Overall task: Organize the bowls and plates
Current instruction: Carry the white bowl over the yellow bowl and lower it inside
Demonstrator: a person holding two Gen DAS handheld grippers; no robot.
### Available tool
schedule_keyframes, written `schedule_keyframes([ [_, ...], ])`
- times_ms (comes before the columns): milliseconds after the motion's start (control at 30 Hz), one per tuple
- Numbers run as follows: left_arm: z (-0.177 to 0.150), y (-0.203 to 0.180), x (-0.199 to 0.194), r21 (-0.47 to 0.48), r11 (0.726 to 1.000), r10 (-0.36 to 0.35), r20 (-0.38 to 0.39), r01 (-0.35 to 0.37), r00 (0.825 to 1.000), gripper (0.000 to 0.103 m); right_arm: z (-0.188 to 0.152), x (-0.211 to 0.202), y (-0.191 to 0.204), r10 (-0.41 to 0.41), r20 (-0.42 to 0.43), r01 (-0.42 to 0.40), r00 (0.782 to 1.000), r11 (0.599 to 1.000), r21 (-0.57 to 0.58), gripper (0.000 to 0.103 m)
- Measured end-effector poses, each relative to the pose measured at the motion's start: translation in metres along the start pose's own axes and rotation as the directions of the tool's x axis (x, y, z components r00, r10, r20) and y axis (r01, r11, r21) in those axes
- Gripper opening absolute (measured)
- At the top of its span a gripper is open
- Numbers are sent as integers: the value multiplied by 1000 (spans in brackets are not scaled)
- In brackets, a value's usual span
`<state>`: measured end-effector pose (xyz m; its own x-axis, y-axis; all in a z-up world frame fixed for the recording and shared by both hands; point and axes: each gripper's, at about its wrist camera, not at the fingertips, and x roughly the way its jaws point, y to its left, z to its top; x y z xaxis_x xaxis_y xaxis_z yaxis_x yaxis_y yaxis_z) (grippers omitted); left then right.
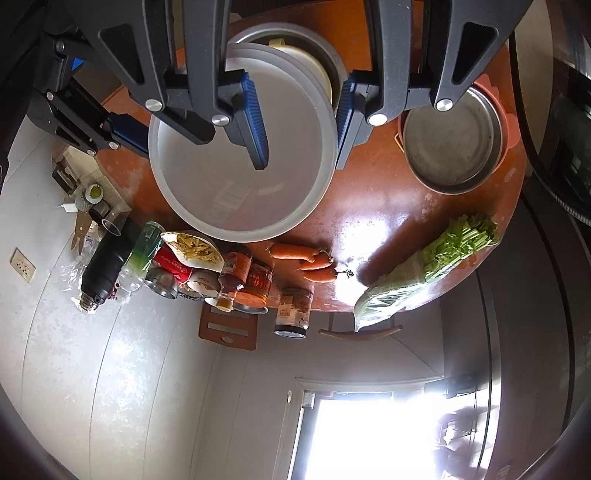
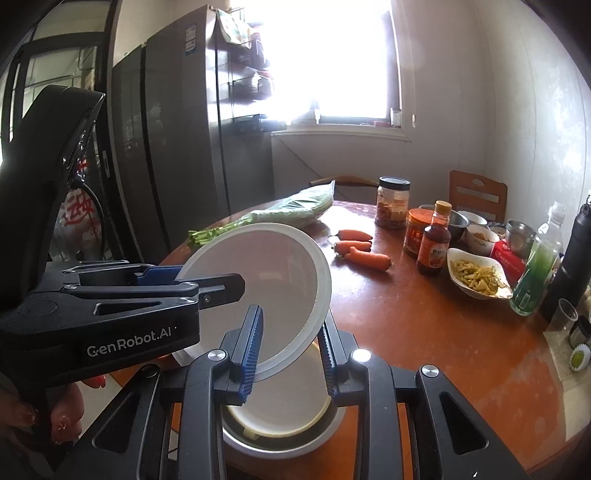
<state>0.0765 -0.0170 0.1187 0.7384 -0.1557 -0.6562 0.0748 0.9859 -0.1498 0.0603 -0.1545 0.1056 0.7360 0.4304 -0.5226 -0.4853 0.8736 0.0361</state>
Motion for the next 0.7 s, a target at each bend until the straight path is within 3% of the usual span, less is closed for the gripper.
schedule_keyframes([
  [700,-37,1,29,-1,1000,-21,-54,21,998,35,-39,13,-1,-12,-51,14,999,999,37,31],
])
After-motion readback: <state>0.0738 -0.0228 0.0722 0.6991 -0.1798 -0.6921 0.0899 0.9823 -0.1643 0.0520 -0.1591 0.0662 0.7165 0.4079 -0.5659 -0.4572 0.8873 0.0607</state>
